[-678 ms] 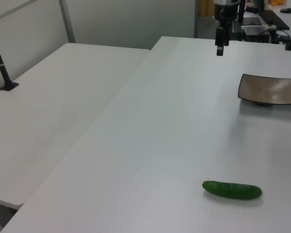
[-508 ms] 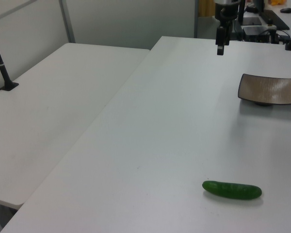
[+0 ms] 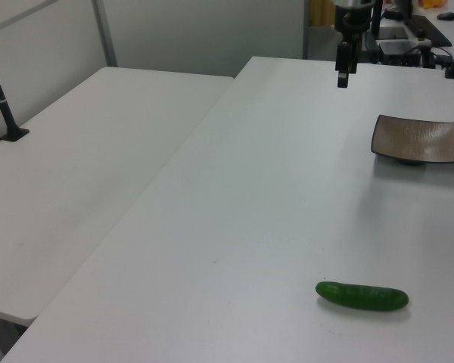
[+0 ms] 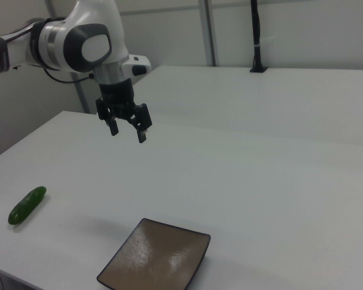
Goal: Cucumber placed on a ceramic plate
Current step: 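Move the open gripper over to the green cucumber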
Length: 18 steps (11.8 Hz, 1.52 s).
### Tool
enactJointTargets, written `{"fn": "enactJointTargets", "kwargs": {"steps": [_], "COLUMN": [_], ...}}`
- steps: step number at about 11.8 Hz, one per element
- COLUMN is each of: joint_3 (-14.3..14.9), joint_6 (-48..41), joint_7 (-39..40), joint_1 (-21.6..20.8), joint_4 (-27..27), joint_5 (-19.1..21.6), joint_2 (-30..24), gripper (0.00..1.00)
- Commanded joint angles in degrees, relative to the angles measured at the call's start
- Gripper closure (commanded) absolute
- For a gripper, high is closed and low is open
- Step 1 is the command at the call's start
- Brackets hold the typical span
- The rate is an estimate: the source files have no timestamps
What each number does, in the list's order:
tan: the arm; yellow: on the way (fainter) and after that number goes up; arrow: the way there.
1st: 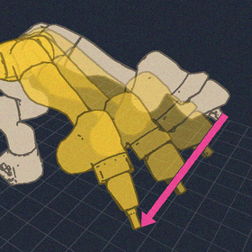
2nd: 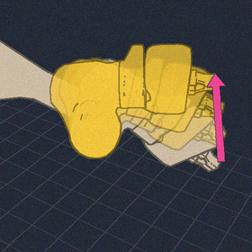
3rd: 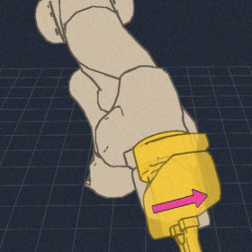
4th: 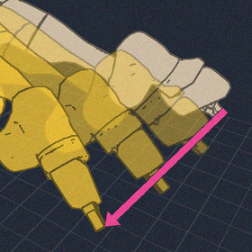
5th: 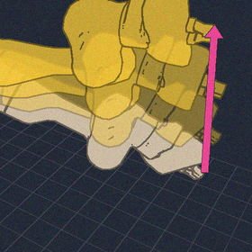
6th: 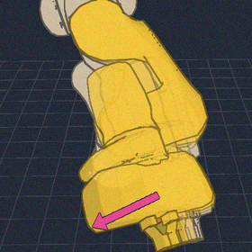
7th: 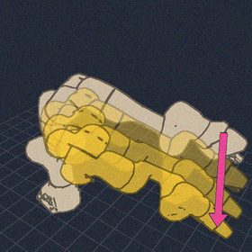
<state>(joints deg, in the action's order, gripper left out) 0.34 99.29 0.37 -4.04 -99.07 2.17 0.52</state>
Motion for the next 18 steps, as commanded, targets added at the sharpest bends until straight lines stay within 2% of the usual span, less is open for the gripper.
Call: {"fn": "enactJointTargets", "kwargs": {"steps": [1,5,7,9,13,18], "joint_3": [-0.6,-3.3,-6.1,-7.6,-7.6,-7.6], "joint_6": [-0.3,-0.5,-0.3,-0.1,5.4,6.2], "joint_7": [0.0,-0.2,-0.2,-1.6,-6.1,-8.7], "joint_1": [-0.3,-0.5,-0.5,-0.7,-5.8,-8.5], "joint_4": [-0.2,-0.4,-1.0,-1.4,-3.8,-3.6], "joint_5": [1.1,2.1,3.1,3.1,3.1,3.0], "joint_2": [-0.7,-1.2,-1.2,-1.1,-0.1,1.2], "gripper": [0.00,0.00,0.00,0.00,0.00,0.00]}}
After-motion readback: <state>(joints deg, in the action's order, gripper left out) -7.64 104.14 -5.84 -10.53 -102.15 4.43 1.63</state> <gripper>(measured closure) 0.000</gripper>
